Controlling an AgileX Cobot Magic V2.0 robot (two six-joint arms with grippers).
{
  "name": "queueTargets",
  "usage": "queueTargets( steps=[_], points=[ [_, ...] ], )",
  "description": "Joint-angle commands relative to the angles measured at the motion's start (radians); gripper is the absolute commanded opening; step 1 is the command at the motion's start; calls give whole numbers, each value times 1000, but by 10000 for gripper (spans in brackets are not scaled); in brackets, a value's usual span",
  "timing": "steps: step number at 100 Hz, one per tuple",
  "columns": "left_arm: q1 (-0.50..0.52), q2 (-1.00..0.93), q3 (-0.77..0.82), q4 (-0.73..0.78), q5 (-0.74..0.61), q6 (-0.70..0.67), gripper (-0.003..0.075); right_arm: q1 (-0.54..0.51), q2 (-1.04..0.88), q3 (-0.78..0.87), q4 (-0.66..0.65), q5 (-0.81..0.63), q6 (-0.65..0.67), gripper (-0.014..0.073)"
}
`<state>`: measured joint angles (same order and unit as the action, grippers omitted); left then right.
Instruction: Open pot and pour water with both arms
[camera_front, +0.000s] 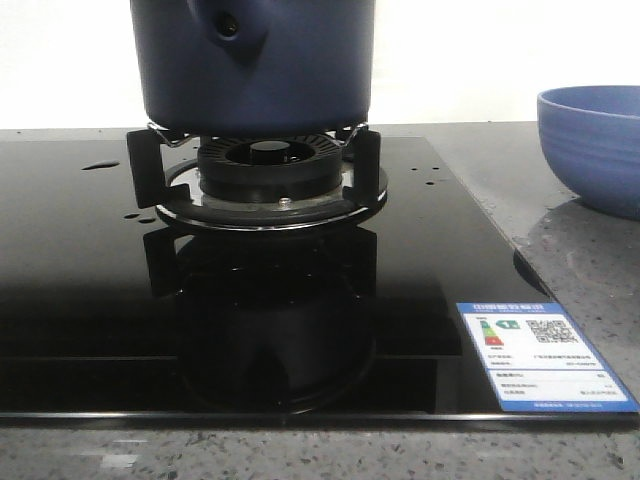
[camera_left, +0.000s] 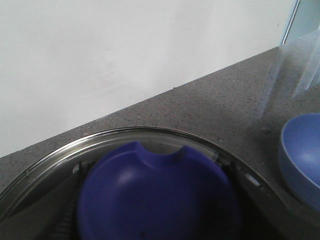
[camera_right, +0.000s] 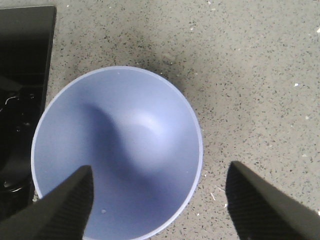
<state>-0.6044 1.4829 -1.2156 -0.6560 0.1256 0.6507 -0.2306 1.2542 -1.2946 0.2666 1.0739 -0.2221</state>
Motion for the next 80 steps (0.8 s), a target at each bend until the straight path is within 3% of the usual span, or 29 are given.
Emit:
queueTargets(
  steps=[1,12,27,35,50,64,75,80],
  points=[
    [-5,-38,-37,-13,-65,1,380,-3,-28,-33,16,-37,-6,498],
    [-4,-38,-37,-13,-53,1,415,-3,-28,-33,16,-35,-6,498],
    [12,-41,-37,-9,-49,1,582,-3,-28,-33,16,-35,-6,498],
    [28,-59,-37,-11,-37,1,614,-3,-28,-33,16,-35,-6,498],
    [63,-123,-37,-11,-24,1,595,-3,-28,-33,39,-35,-8,498],
    [110,-206,-37,-11,8,1,539,-3,-28,-33,154,-45,-61,489],
    [155,-269,-37,-11,32,1,412,-3,-28,-33,294,-72,-114,412],
    [177,-293,-37,-11,51,1,325,-3,-28,-33,358,-88,-148,330]
  ],
)
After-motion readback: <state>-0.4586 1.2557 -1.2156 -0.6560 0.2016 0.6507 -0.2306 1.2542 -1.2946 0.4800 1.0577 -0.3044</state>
